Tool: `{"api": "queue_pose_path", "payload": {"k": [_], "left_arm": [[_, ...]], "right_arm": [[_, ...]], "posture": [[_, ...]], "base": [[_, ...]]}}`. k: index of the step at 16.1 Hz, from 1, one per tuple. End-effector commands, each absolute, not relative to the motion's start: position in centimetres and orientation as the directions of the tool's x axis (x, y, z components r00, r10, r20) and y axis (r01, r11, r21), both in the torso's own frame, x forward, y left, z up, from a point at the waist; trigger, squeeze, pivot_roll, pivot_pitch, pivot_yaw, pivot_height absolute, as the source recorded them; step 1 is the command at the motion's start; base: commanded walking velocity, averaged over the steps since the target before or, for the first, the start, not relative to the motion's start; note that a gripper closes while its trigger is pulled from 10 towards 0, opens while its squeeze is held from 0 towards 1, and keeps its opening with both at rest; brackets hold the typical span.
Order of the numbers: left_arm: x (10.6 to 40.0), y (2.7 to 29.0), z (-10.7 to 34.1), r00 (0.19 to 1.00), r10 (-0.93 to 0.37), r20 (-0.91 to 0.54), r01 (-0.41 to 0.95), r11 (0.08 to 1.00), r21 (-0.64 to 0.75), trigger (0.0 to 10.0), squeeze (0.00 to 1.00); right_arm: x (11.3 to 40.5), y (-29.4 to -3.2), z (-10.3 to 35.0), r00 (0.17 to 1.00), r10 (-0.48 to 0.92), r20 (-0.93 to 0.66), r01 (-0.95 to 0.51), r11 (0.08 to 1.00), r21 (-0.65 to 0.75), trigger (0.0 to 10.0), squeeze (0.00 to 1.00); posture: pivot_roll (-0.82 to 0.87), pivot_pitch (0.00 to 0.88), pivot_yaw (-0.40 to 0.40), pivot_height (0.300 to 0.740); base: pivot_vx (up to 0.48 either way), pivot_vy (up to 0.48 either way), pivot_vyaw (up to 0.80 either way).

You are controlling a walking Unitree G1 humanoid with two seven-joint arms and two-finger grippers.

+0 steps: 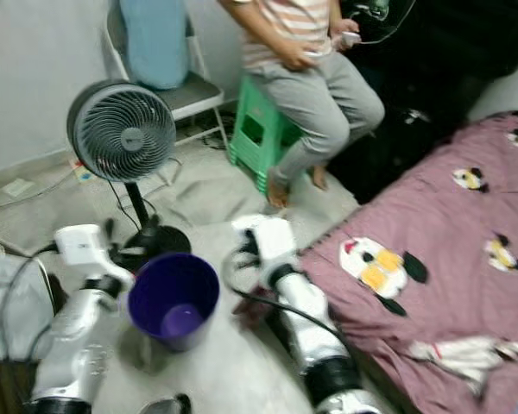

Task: Clean up the room

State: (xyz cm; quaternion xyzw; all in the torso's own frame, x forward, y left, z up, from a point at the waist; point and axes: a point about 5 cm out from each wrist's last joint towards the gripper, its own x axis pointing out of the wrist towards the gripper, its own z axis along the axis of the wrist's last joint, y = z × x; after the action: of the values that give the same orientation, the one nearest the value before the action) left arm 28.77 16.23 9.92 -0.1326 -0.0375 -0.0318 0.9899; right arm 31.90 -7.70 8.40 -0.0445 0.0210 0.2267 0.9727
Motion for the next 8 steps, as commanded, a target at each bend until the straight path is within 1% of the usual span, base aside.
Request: {"api": "queue_pose_path", "payload": {"k": [1,3,4,8], "left_arm": [[28.74,15.17,9.71,0.994,-0.082,0.074,0.099,0.956,-0.276,10.0,0.00],[28.81,15.08,9.58,0.995,-0.083,0.062,0.097,0.956,-0.275,10.0,0.00],[28.82,15.03,9.62,0.993,-0.094,0.069,0.110,0.953,-0.284,10.0,0.00],[28.82,15.05,9.65,0.993,-0.097,0.070,0.113,0.952,-0.286,10.0,0.00]], "right_arm": [[32.03,-8.91,8.40,0.909,0.413,-0.063,-0.417,0.904,-0.089,10.0,0.00],[32.03,-8.98,8.39,0.910,0.410,-0.063,-0.415,0.906,-0.088,10.0,0.00],[32.04,-8.99,8.43,0.911,0.408,-0.062,-0.412,0.907,-0.085,10.0,0.00],[32.03,-8.95,8.46,0.910,0.410,-0.063,-0.415,0.906,-0.088,10.0,0.00]], "posture": [[0.00,0.078,-0.045,0.740],[0.00,0.078,-0.045,0.740],[-0.01,0.083,-0.042,0.740],[-0.01,0.086,-0.041,0.740]], "base": [[0.255,0.000,0.50],[0.000,0.000,0.43],[0.000,0.000,0.00],[0.255,0.000,0.00]]}}
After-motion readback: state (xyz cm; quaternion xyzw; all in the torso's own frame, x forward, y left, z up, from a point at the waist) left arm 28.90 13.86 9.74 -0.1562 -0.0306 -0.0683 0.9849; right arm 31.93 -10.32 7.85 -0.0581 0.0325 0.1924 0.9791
